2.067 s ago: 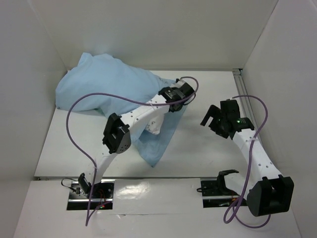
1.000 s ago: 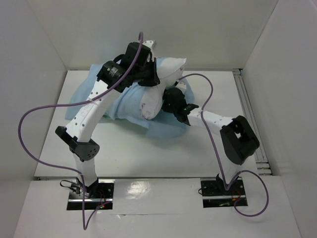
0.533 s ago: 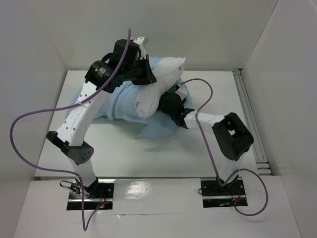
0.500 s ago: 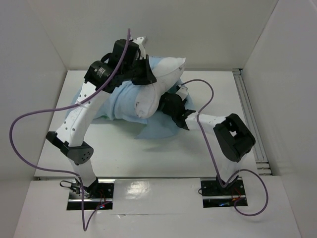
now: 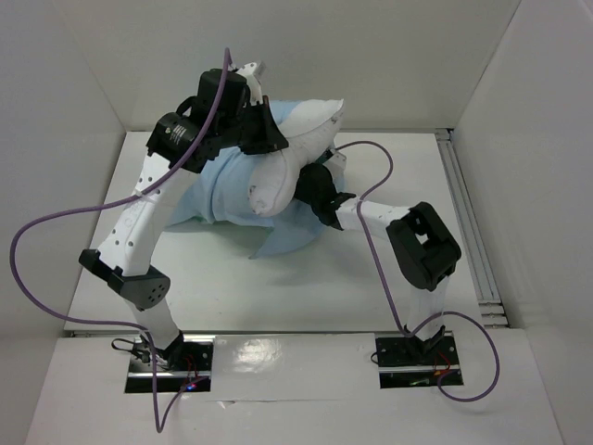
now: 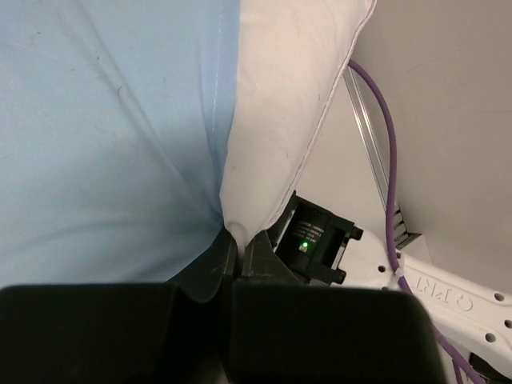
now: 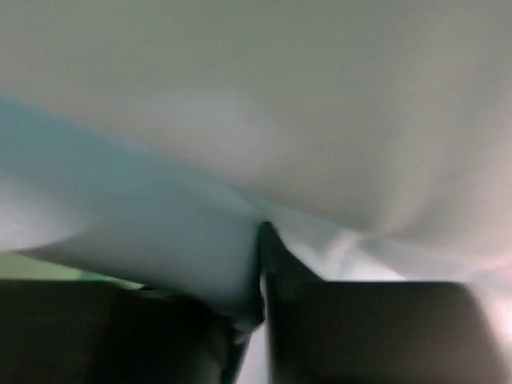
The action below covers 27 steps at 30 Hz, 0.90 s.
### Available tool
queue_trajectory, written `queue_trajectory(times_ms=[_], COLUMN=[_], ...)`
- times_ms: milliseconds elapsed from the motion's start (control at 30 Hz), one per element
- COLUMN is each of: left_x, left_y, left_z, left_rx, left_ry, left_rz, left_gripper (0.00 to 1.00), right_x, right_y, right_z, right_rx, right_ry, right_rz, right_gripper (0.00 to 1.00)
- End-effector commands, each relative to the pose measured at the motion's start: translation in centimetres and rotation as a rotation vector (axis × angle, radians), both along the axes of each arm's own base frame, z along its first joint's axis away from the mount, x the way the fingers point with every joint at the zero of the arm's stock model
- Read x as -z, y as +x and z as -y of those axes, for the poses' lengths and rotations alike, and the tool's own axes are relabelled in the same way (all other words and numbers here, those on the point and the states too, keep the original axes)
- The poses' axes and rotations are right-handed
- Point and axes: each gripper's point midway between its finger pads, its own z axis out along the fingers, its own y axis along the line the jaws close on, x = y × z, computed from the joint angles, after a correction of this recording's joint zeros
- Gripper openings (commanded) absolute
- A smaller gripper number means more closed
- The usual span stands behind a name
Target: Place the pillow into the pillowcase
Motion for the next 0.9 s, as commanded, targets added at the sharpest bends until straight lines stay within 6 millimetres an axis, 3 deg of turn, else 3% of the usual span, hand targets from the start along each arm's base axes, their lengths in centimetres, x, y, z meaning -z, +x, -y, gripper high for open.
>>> queue_trajectory(times_ms=[0,33,100,133,200,300,333,400,433,533,567,733,867], left_x=[-7.0,-6.3,-5.9,-4.6,-3.3,-0.2,0.6,2.5,3.5,5.9,5.9,9.1,10.6], left_y=[-1.5,-0.8,-0.5,0.2,1.0,2.3,2.6,3.3,3.4,4.1,4.1,5.3,5.7], left_z=[-0.2,-0.6,-0.7,-1.1,-1.2,-1.3,-1.1,-1.3,-0.8,-0.9,-0.9,-1.7,-2.2], left_rx=[0.025,-0.001,-0.017,-0.052,-0.081,-0.123,-0.127,-0.154,-0.152,-0.186,-0.186,-0.246,-0.275], left_ry=[-0.174,-0.161,-0.151,-0.121,-0.094,-0.035,-0.031,0.007,0.025,0.079,0.079,0.158,0.198], left_rz=[0.161,0.155,0.151,0.131,0.113,0.063,0.041,0.012,-0.004,-0.033,-0.033,-0.069,-0.085], left_gripper=[0.00,0.00,0.00,0.00,0.00,0.00,0.00,0.00,0.00,0.00,0.00,0.00,0.00], right_x=[0.8,1.4,-1.2,-2.7,-2.7,-4.9,-6.6,-6.7,-8.0,-7.3,-8.0,-5.9,-5.3], right_y=[-1.2,-1.9,-2.6,-3.9,-4.5,-6.8,-7.9,-9.2,-9.9,-11.2,-11.6,-13.4,-14.5], right_z=[4.5,5.5,5.9,6.6,7.1,7.1,6.7,7.3,7.2,9.0,9.2,12.2,13.0], right_rx=[0.153,0.154,0.138,0.074,0.036,-0.083,-0.142,-0.185,-0.216,-0.200,-0.200,-0.140,-0.125], right_ry=[-0.064,-0.069,-0.047,-0.053,-0.075,-0.081,-0.060,-0.084,-0.072,-0.102,-0.098,-0.115,-0.102], right_rz=[-0.069,-0.089,-0.047,-0.041,-0.043,-0.026,0.002,-0.011,0.009,-0.038,-0.029,-0.102,-0.143], right_gripper=[0.19,0.08,0.00,0.00,0.00,0.00,0.00,0.00,0.00,0.00,0.00,0.00,0.06])
